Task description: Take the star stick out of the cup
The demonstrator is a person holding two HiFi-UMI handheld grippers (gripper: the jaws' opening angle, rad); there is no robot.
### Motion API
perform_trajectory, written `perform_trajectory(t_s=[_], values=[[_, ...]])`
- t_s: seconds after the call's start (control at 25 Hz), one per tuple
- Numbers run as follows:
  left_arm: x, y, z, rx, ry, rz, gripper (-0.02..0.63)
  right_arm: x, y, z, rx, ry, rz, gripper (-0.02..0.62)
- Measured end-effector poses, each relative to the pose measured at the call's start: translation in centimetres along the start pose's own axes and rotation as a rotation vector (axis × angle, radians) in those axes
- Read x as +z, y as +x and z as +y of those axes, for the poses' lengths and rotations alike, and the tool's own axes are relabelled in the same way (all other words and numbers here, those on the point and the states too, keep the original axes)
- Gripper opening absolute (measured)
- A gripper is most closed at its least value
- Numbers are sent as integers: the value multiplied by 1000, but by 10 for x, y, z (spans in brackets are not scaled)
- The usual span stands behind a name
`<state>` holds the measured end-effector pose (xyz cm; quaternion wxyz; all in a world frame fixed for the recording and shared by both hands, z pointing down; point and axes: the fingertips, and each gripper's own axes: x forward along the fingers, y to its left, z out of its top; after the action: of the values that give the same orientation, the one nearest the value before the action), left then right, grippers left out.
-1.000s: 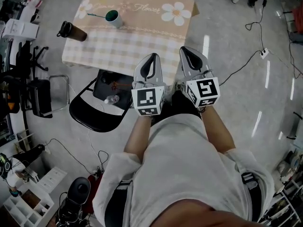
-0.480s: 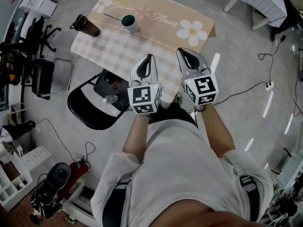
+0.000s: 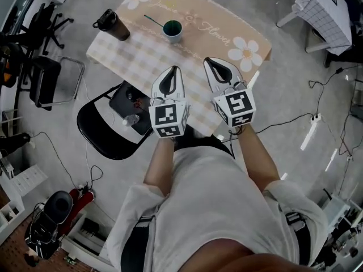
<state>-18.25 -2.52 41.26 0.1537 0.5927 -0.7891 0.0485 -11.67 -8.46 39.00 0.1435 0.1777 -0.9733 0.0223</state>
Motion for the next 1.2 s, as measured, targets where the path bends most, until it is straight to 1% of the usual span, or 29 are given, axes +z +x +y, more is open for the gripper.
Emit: perform_trajectory(t_s=[0.12,0.32,0.48,0.72,0.88,1.0,1.2], values=[[6,17,28,-5,-21,-8,3,11,36,13,26,-32,17,0],[14,43,72,-8,-20,-15,3,20,93,27,35,-34,54,0],[9,61,95,-16,-33,4,3,21,127,34,39,-53,80,0],[5,84,124,-37,-9,28,3,31,173,35,22,-79,72,4],[-5,91,140,-21,-21,49,3,30,199,40,52,-132,100,91],[-7,92,145,-26,-21,65,3,33,214,37,42,-133,112,109],[-7,92,153,-32,-29,77,3,34,244,36,42,-116,142,121]])
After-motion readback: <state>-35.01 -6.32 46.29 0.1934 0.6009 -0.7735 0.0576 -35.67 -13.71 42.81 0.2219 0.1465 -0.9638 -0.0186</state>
